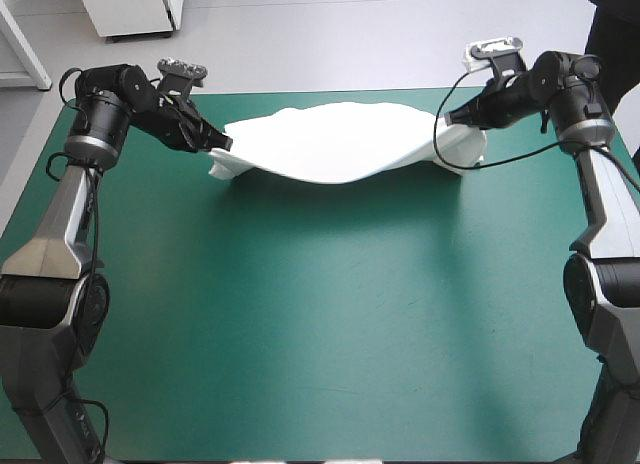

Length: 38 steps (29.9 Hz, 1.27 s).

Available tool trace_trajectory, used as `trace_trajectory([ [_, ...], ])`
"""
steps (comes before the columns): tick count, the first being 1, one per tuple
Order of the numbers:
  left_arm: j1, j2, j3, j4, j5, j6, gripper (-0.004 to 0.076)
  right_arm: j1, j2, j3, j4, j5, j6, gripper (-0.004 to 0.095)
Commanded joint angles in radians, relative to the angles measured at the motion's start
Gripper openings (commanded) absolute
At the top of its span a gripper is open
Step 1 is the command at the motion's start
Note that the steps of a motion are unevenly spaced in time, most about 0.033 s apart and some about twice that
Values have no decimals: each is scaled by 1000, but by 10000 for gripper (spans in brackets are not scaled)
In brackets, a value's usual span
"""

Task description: Fold the cloth

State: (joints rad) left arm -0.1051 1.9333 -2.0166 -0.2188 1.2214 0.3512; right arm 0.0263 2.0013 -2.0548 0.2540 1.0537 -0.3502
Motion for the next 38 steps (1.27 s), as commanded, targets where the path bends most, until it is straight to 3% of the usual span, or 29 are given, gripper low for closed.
trace_trajectory([
  [1, -1, -130, 82, -7, -2, 0, -22, -10, -121, 106, 4, -4, -30, -13],
  [19, -1, -345, 624, 42, 31, 2, -22, -10, -377, 662, -22, 100, -49, -13],
  [29, -1, -402, 757, 24, 36, -4, -22, -6, -460, 905, -39, 59, -47, -13],
  [38, -1, -411, 794, 37, 66, -31, -1, -6, -474, 925, -8, 74, -40, 34],
])
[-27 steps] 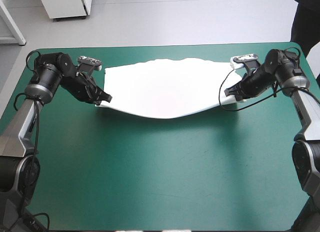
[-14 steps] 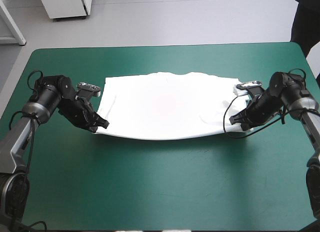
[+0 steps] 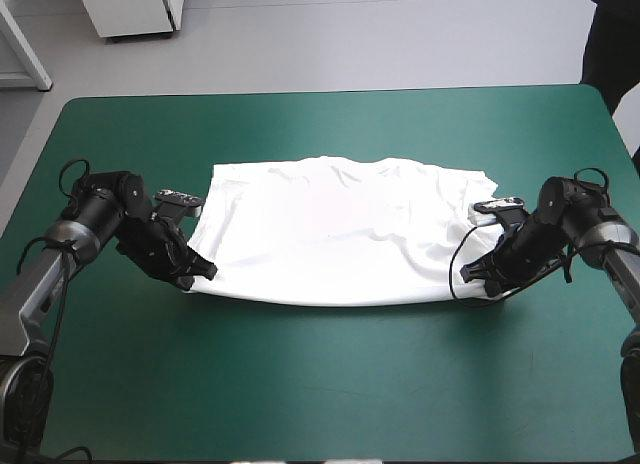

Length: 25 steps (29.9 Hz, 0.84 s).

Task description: Fold the cloth

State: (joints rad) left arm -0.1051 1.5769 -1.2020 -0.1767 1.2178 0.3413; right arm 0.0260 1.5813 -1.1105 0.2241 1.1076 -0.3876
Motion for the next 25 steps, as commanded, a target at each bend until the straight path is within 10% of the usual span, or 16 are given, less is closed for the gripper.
trace_trajectory([
  [1, -1, -59, -20, -5, 70, -25, 10, -6, -59, -19, 25, 27, -3, 64],
  [12, -1, -228, -37, 37, 44, -76, 327, -6, -222, -23, 27, 20, 21, 489],
  [25, -1, -27, -134, 108, -289, -99, 345, -6, -260, -255, 80, 4, 42, 512],
])
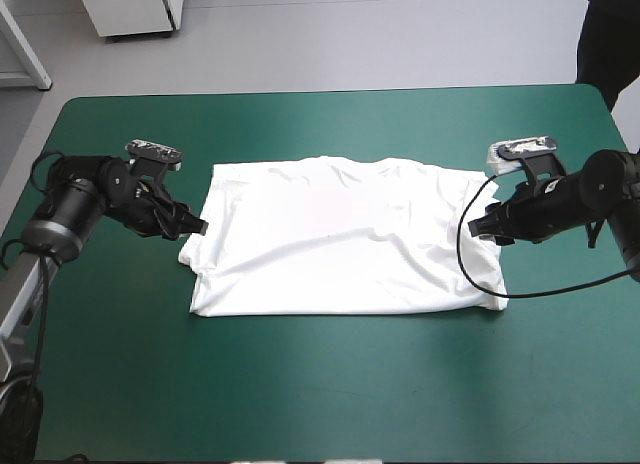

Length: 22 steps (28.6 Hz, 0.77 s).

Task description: Fold the cloth

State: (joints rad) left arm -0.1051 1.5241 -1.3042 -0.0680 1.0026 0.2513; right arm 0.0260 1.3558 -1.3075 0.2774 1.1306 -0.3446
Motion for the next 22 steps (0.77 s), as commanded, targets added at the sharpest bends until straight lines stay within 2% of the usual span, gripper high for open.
trace_trajectory([
  [1, -1, 54, -32, -1, -81, -8, 345, -6, -34, -65, 27, -17, -1, 509],
  [8, -1, 188, -32, -11, -88, -8, 345, -6, -34, -72, 27, -18, -1, 510],
  [15, 11, 215, -32, -28, -136, -8, 345, -6, -34, -72, 27, -29, -1, 510],
  [22, 76, 252, -30, -53, -107, 3, 345, -6, -34, -72, 45, -25, -1, 510],
])
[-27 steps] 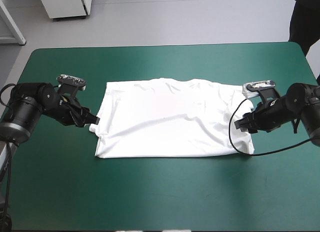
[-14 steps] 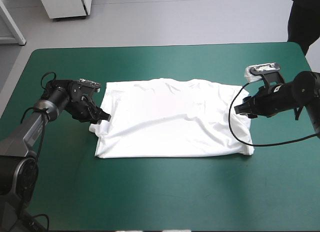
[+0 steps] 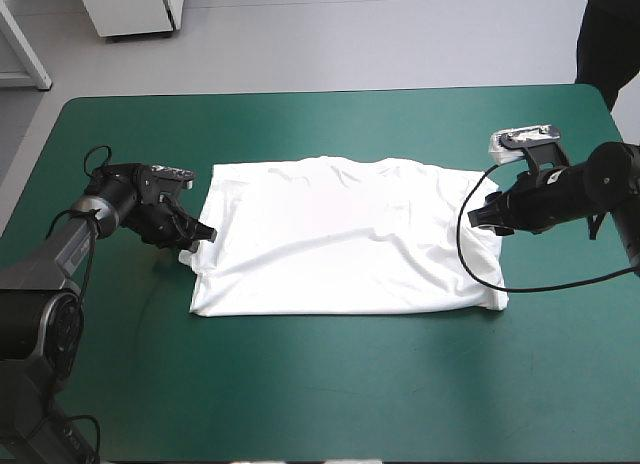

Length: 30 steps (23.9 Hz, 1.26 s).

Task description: Fold the cloth

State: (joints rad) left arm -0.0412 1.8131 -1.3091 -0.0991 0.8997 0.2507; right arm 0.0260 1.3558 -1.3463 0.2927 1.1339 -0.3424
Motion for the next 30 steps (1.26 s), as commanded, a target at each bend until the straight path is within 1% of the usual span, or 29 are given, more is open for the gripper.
trace_trajectory([
  [1, 14, -33, -25, -42, -2, 19, 345, -6, -34, -33, 38, -28, -4, 510],
  [5, 14, -26, -25, -117, 18, 58, 341, -6, -34, -33, 60, -28, -4, 510],
  [7, 14, -18, -25, -160, 43, 93, 319, -6, -34, -33, 80, -28, -4, 510],
  [8, 14, -11, -25, -166, 65, 93, 293, -6, -34, -33, 80, -26, -4, 510],
  [10, 14, 3, -25, -174, 85, 93, 208, -6, -34, -37, 80, -15, -4, 503],
  [12, 14, 7, -25, -187, 108, 93, 76, -6, -35, -49, 80, -5, -4, 448],
  [13, 14, 7, -25, -192, 112, 95, -10, -6, -36, -59, 80, -5, -4, 408],
  [15, 14, 6, -29, -192, 131, 95, -22, -6, -36, -83, 82, -3, -4, 337],
  [17, 14, 2, -45, -196, 165, 93, -22, -6, -36, -99, 82, -1, -4, 310],
  [24, -18, -61, -176, -207, 224, 70, -22, -6, -38, -105, 82, 5, -4, 307],
  [26, -40, -63, -227, -213, 256, 69, -22, -6, -38, -105, 82, 5, -4, 307],
  [30, -120, -63, -254, -234, 249, 61, -22, -6, -38, -105, 82, 20, -4, 307],
])
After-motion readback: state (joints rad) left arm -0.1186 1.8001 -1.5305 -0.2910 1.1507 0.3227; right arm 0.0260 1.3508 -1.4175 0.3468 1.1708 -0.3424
